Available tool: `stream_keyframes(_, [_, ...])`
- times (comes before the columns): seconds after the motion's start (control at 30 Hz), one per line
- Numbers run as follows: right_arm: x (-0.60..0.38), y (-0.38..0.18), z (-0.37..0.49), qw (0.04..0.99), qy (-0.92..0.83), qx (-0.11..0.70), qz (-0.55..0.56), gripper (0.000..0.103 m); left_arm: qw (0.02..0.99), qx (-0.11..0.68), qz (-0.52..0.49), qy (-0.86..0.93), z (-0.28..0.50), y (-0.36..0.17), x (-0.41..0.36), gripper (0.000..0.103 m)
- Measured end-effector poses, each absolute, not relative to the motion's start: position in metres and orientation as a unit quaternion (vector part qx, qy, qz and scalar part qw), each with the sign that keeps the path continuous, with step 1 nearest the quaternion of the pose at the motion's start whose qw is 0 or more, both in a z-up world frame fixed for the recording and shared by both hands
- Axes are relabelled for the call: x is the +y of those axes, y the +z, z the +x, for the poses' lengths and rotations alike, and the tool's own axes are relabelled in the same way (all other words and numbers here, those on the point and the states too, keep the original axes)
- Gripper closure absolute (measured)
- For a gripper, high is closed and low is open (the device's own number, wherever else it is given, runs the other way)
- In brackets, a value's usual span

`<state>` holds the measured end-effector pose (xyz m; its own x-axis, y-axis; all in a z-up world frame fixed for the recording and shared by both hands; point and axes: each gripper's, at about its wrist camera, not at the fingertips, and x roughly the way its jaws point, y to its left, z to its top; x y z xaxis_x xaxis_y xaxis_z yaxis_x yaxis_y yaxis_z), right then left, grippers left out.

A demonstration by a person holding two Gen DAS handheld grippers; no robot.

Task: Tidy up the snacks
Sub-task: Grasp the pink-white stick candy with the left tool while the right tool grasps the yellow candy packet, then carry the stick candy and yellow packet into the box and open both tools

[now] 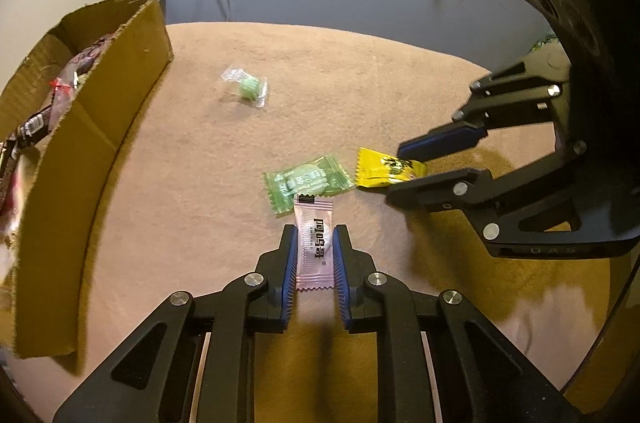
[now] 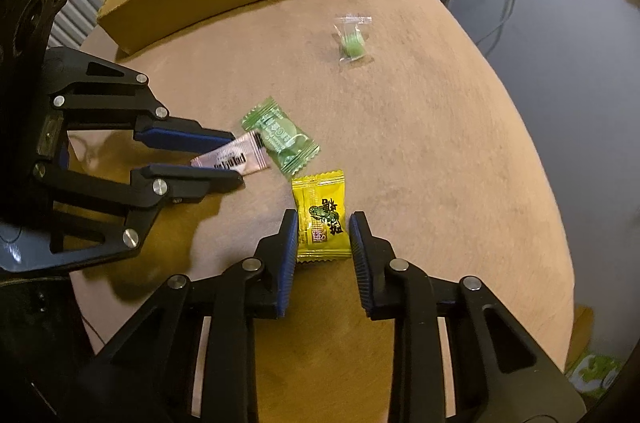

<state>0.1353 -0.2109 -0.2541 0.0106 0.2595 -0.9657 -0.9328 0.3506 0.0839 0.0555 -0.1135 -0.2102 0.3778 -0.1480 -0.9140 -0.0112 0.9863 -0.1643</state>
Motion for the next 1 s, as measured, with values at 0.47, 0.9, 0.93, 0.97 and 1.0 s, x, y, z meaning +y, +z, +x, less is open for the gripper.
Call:
stream_keyframes(0.47, [-0.204,-0.213,0.133,0.676,0.417,0.549,-0.261,0.077,0.830,0.548,-0.075,-0.073,0.069,-0.169,-0.055,0.087])
stream_keyframes(0.9, [-0.129,-0.168,0.129,0.703,0.414,0.528,-0.235,0.077,0.842,0.530,-0.090,-0.047,0.054,-0.144,0.020,0.087])
stream_keyframes(0.93, [-0.119,-0.165,0.129,0.705,0.416,0.525,-0.234,0.077,0.843,0.529,-0.090,-0.043,0.053,-0.143,0.026,0.087])
stream_keyframes(0.97, [-0.113,-0.164,0.129,0.706,0.418,0.522,-0.234,0.077,0.843,0.529,-0.089,-0.040,0.052,-0.142,0.030,0.087])
stream_keyframes(1.0, [-0.107,-0.162,0.129,0.707,0.419,0.520,-0.233,0.077,0.844,0.528,-0.089,-0.037,0.050,-0.141,0.037,0.087])
